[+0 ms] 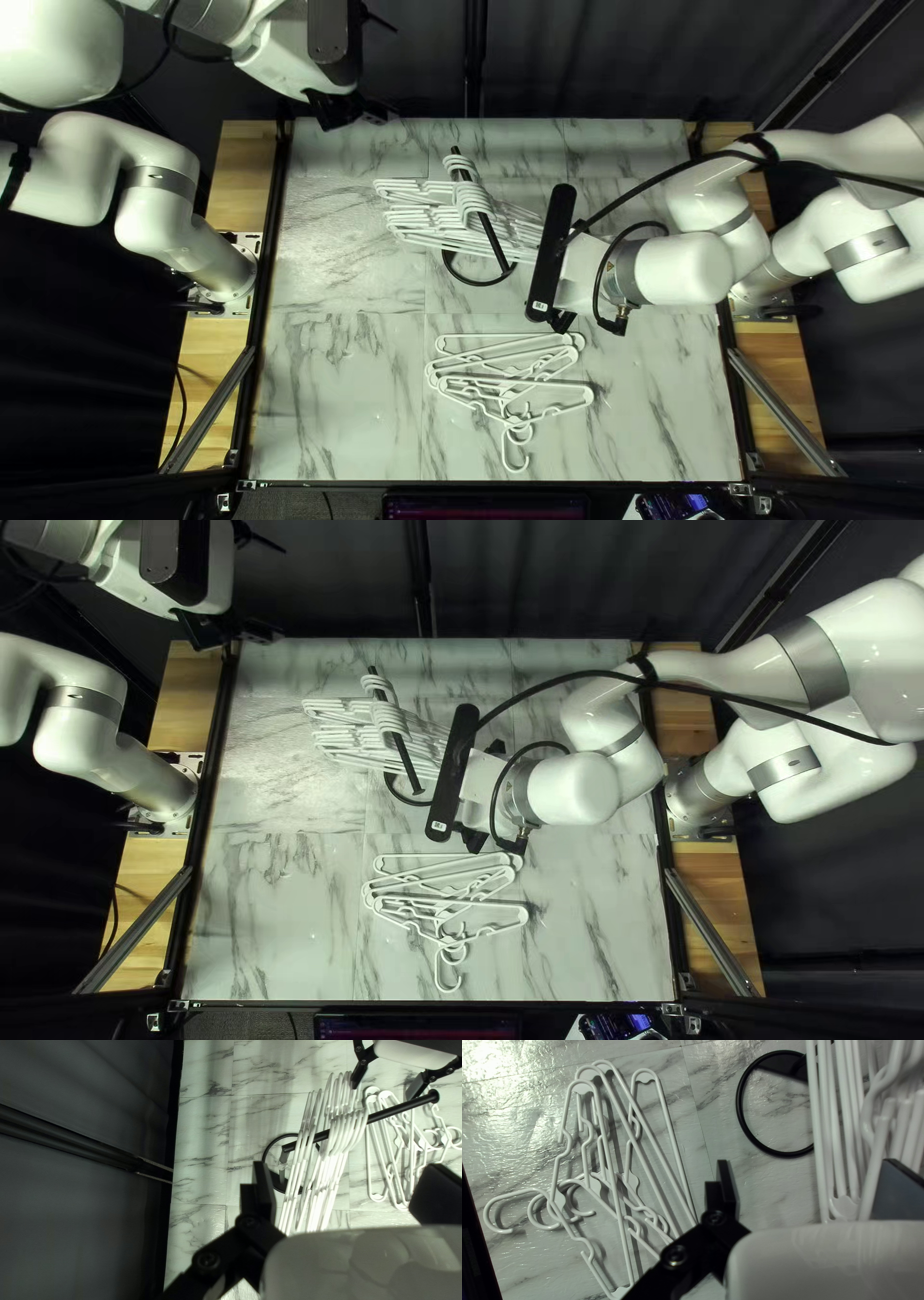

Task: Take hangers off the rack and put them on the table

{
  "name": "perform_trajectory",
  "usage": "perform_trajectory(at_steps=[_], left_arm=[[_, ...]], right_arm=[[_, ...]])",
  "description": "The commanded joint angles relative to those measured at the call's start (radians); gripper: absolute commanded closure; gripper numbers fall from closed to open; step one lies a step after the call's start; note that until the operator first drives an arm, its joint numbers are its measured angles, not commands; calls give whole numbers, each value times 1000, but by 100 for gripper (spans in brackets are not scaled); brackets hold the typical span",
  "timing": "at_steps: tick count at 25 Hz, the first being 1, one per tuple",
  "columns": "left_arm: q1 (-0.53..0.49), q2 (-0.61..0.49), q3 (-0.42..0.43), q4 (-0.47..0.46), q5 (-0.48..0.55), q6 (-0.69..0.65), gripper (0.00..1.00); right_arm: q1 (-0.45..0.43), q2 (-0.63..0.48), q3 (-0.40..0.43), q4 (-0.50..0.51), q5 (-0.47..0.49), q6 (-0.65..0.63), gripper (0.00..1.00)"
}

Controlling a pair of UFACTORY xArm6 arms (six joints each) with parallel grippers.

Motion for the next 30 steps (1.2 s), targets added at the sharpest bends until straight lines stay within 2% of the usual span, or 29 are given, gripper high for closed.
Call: perform_trajectory(at_steps=[1,7,12,22,24,26,27,28,29,30], left_arm=[[0,0,0,0,0,0,0],[0,0,0,0,0,0,0],[0,0,0,0,0,0,0],[0,0,0,0,0,0,0],[0,0,0,0,0,0,0],[0,0,0,0,0,0,0],[0,0,0,0,0,0,0],[0,0,0,0,0,0,0],[0,0,0,0,0,0,0],[0,0,0,0,0,0,0]], right_arm=[[-6,-10,5,1,4,-11,98],[-14,-52,11,6,30,-35,100],[17,-74,-14,-3,84,-26,100],[203,-72,-33,-77,156,49,100],[244,-44,-42,-83,150,26,100],[267,-2,-43,-67,107,-52,100],[265,10,-38,-40,86,-103,100],[247,3,-14,27,62,-214,100],[236,-5,-4,62,59,-265,100],[236,-5,-4,62,59,-265,100]])
